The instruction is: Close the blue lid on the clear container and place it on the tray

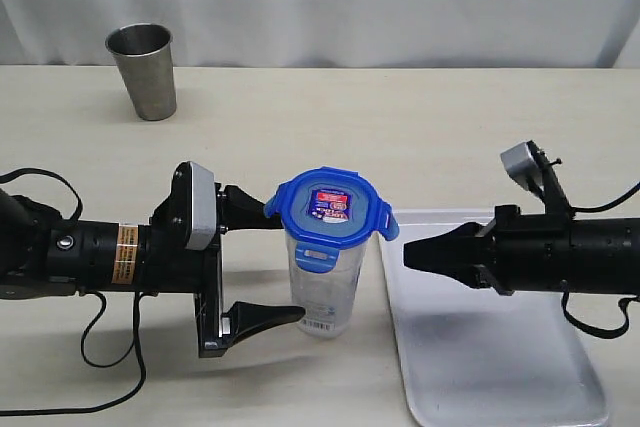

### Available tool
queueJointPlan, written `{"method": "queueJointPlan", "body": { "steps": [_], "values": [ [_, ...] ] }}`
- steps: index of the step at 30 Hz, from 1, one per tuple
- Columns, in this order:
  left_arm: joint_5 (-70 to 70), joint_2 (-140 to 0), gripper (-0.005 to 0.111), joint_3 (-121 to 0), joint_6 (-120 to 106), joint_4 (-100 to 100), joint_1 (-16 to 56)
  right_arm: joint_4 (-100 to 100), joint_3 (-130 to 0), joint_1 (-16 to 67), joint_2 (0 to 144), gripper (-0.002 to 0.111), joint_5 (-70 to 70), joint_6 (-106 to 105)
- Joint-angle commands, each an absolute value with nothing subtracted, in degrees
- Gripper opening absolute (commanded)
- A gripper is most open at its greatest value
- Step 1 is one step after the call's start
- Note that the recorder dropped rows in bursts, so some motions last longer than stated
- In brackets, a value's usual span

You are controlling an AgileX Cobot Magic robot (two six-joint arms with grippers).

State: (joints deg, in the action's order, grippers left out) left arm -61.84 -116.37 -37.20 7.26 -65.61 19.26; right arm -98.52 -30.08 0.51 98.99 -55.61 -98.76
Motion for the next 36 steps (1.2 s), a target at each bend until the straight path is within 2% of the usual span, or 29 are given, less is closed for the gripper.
{"method": "queueJointPlan", "body": {
  "steps": [1, 9, 36],
  "values": [
    [-62.13, -116.40, 0.105, -37.50, 7.22, -65.41, 19.07, -99.95, -30.00, 3.00, 101.13, 0.004, -56.86, -102.51],
    [-62.25, -116.40, 0.105, -37.50, 7.50, -65.77, 19.07, -99.95, -33.27, 7.49, 101.34, 0.004, -54.54, -101.30],
    [-69.18, -119.91, 0.105, -39.84, 6.52, -67.06, 19.42, -99.95, -33.77, 7.49, 101.34, 0.004, -54.08, -101.29]
  ]
}}
